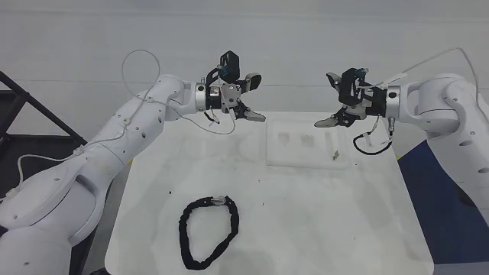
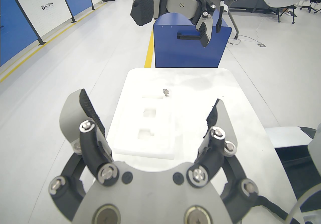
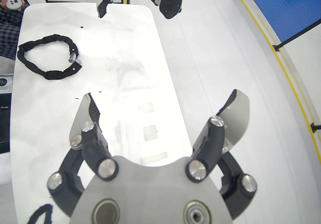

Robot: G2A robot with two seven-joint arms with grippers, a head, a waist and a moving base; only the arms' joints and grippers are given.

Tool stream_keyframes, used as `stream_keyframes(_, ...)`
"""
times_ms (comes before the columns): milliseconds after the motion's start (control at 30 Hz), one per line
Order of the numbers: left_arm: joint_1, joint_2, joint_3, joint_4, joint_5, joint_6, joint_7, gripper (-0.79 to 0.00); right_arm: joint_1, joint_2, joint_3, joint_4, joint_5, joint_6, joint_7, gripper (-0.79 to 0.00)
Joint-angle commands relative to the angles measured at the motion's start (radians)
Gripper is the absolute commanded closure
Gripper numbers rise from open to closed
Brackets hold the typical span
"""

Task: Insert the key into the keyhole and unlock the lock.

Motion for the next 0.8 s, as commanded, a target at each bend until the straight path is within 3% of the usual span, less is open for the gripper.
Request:
stream_keyframes(0,0.0,0.0,0.0,0.0,0.0,0.0,0.0,-0.785,0.0,0.0,0.0,0.0,0.0,0.0,0.0,-0.784)
stream_keyframes(500,0.0,0.0,0.0,0.0,0.0,0.0,0.0,-0.785,-0.056,0.008,0.017,0.024,-0.021,0.053,0.003,-0.785)
stream_keyframes(767,0.0,0.0,0.0,0.0,0.0,0.0,0.0,-0.785,-0.095,0.006,-0.017,0.067,0.0,0.124,0.129,-0.785)
